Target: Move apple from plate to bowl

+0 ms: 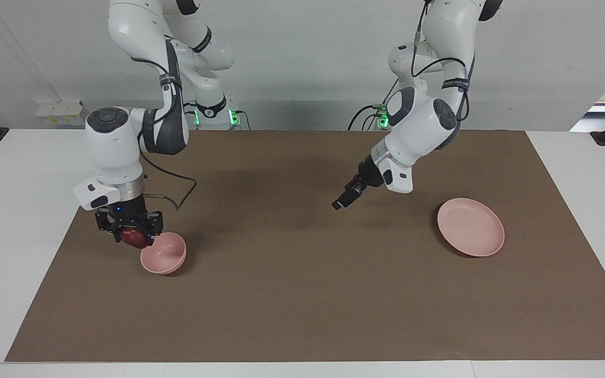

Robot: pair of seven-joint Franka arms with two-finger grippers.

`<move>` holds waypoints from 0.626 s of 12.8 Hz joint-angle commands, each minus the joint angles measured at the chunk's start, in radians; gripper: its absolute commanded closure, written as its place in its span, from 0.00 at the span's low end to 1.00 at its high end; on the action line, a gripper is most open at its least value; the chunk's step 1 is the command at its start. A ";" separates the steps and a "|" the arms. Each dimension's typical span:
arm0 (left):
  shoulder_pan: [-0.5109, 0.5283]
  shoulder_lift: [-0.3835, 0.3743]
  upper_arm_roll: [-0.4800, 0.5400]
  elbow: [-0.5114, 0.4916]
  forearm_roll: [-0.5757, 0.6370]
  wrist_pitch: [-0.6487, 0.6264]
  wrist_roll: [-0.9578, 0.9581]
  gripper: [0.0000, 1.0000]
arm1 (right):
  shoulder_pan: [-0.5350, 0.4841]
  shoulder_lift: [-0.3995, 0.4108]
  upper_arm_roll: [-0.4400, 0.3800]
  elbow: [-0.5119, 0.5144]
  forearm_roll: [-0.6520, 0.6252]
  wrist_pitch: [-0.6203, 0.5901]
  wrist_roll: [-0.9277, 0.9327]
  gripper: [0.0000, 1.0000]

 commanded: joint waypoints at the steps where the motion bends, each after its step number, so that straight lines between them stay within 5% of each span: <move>1: 0.009 0.013 0.012 0.061 0.158 -0.111 -0.002 0.00 | 0.013 0.046 0.005 0.035 -0.022 0.009 0.032 1.00; 5: 0.030 0.086 0.013 0.203 0.356 -0.245 0.009 0.00 | 0.043 0.068 0.005 0.037 -0.031 0.011 0.093 1.00; 8: 0.088 0.093 0.015 0.250 0.359 -0.246 0.128 0.00 | 0.037 0.077 0.005 0.028 -0.037 0.014 0.096 1.00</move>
